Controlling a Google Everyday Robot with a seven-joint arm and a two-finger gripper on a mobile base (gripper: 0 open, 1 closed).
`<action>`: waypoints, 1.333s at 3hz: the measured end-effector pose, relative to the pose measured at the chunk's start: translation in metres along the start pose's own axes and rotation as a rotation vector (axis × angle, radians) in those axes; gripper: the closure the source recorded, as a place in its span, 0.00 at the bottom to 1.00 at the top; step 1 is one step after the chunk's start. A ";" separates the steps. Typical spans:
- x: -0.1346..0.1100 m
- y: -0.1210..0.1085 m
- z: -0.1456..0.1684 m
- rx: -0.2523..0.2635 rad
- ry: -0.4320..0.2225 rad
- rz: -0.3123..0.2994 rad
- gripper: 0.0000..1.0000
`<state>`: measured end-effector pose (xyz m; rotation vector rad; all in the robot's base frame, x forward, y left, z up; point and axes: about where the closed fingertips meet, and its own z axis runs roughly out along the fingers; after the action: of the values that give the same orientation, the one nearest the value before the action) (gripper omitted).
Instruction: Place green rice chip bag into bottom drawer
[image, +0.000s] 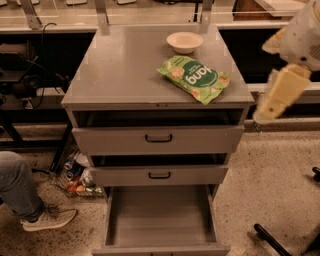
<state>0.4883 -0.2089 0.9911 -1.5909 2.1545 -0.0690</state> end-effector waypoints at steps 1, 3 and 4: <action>-0.043 -0.078 0.026 0.088 -0.155 0.105 0.00; -0.085 -0.148 0.076 0.082 -0.279 0.398 0.00; -0.085 -0.148 0.076 0.081 -0.279 0.400 0.00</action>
Offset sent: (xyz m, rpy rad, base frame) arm 0.2621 0.0650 0.0026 0.5729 -0.0600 -0.4773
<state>0.6687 -0.1626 0.9965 -1.0309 2.1692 0.1795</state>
